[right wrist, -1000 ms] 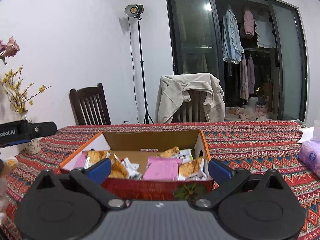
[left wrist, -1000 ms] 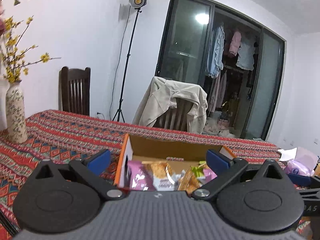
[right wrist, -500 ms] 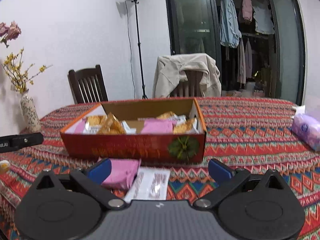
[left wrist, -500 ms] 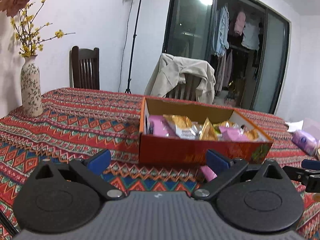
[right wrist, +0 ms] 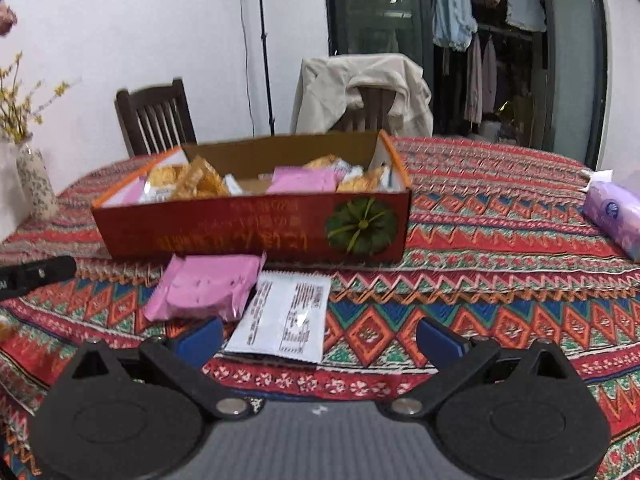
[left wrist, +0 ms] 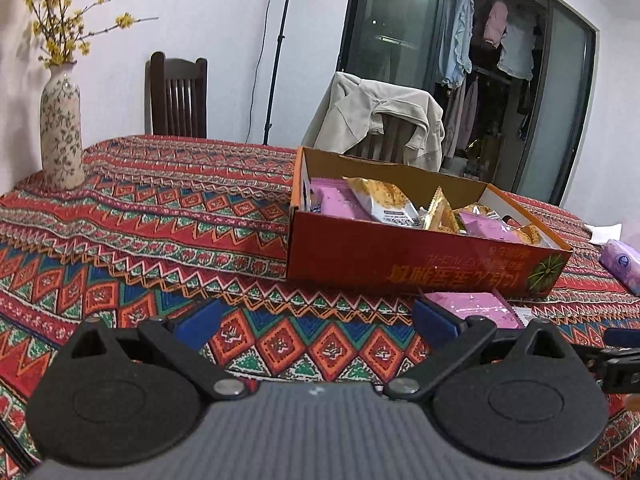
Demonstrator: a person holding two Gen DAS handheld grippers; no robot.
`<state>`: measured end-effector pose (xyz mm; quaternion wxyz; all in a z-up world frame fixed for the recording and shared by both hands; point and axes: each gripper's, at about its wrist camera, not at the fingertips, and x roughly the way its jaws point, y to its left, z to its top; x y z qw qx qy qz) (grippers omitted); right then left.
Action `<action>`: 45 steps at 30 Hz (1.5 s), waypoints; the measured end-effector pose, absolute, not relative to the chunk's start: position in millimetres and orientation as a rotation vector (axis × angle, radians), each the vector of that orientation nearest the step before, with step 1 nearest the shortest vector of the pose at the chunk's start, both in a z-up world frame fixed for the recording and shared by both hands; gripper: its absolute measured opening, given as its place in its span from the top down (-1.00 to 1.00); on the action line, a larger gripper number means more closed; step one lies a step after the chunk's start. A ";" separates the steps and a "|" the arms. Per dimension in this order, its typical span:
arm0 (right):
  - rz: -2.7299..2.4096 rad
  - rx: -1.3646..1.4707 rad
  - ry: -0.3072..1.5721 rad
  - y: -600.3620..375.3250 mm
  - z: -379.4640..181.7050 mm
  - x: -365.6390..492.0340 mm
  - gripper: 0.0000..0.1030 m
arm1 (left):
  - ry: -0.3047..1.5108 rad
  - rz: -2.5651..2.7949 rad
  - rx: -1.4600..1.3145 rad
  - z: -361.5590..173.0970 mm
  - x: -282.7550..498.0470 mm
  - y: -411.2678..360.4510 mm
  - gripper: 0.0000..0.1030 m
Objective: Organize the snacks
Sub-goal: 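Move both grippers to the remaining packets and grasp the white wrapper with the right gripper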
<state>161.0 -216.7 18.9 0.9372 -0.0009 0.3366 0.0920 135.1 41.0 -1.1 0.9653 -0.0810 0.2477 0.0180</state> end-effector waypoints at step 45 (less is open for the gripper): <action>0.131 0.087 0.548 -280.3 19.2 189.0 0.29 | 0.565 0.078 -0.141 3.4 146.9 21.0 -1.00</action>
